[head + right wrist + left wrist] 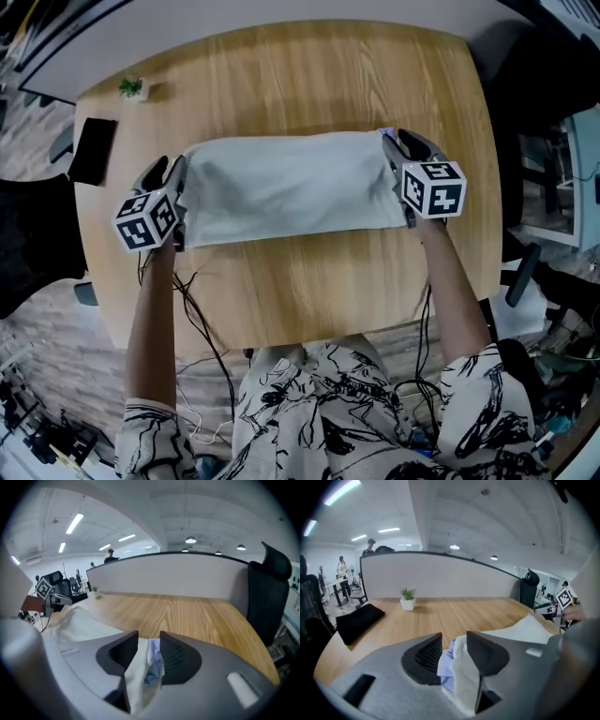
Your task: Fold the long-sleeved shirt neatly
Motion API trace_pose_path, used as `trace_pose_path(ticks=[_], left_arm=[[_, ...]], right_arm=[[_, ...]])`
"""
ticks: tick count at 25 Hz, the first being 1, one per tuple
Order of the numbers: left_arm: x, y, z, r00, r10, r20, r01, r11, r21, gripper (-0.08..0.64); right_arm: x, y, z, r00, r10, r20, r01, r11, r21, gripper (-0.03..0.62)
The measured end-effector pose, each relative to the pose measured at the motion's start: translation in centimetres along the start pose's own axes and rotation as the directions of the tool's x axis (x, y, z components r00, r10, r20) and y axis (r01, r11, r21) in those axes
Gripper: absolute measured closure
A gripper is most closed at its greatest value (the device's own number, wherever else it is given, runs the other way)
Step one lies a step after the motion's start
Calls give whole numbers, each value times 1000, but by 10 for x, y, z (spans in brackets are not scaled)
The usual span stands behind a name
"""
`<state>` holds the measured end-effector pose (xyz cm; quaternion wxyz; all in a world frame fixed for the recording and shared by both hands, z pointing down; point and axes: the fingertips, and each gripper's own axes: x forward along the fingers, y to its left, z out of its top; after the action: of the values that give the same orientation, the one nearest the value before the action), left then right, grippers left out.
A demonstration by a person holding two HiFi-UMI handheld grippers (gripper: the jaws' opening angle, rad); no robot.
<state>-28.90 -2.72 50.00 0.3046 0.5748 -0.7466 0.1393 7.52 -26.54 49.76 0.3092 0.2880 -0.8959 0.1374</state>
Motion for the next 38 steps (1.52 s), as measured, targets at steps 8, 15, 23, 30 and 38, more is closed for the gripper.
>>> trace_pose_path(ticks=[8, 15, 23, 30, 38], left_arm=[[-181, -36, 40, 949, 6, 316, -34, 996, 80, 549], [-324, -76, 43, 889, 13, 458, -82, 988, 132, 558], [-468, -110, 51, 790, -14, 613, -80, 989, 126, 560], [-557, -132, 36, 714, 5, 700, -128, 984, 123, 561], [-590, -161, 27, 714, 4, 700, -131, 983, 128, 559]], right_arm=[[-174, 39, 46, 938, -2, 348, -19, 998, 58, 521], [-326, 82, 61, 830, -84, 552, 53, 996, 71, 586], [-479, 143, 36, 720, -114, 685, 129, 991, 29, 586], [-574, 166, 13, 656, -174, 734, 157, 983, 93, 586], [-608, 154, 1, 624, -186, 759, 138, 982, 128, 586]])
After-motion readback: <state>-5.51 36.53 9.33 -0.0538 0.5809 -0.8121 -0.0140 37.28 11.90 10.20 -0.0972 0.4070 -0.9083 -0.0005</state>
